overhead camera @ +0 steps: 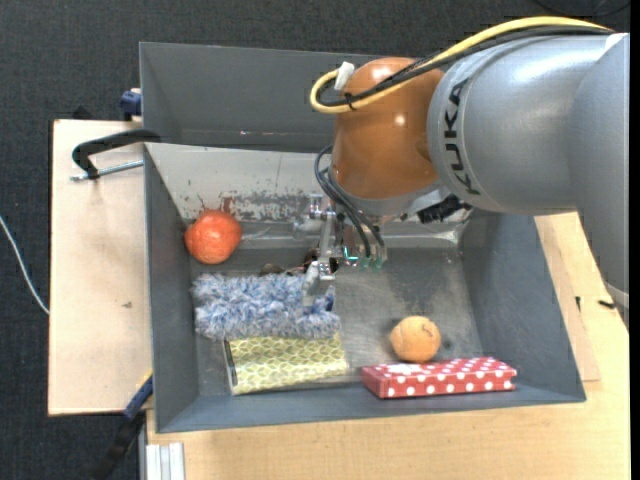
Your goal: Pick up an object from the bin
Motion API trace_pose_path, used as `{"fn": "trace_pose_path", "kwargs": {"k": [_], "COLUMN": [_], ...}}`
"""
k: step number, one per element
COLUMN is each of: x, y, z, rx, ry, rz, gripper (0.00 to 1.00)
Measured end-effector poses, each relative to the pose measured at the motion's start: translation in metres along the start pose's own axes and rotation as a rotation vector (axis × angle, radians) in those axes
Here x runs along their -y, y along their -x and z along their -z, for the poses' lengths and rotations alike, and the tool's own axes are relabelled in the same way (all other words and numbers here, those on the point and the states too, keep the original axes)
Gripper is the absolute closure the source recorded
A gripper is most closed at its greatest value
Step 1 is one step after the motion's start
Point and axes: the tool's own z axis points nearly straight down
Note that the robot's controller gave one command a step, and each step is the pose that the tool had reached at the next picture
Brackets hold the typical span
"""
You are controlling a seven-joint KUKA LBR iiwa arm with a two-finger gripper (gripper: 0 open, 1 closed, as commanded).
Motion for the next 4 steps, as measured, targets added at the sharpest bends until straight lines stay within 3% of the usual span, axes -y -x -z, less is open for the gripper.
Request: {"fn": "trace_pose_path", "kwargs": {"k": [1,2,3,4], "x": [-0.004,-0.004,0.001,0.001], "y": [0.012,-0.003,0.01,0.01], "z": [-0.038,-0.083,-0.086,-0.086], "rx": [0.009,0.004,0.003,0.003], "ry": [0.002,0.001,0.008,0.008], "rz": [-0.034,-0.167,-0.073,-0.073], "gripper": [0.0,0.0,1.0,1.0]}}
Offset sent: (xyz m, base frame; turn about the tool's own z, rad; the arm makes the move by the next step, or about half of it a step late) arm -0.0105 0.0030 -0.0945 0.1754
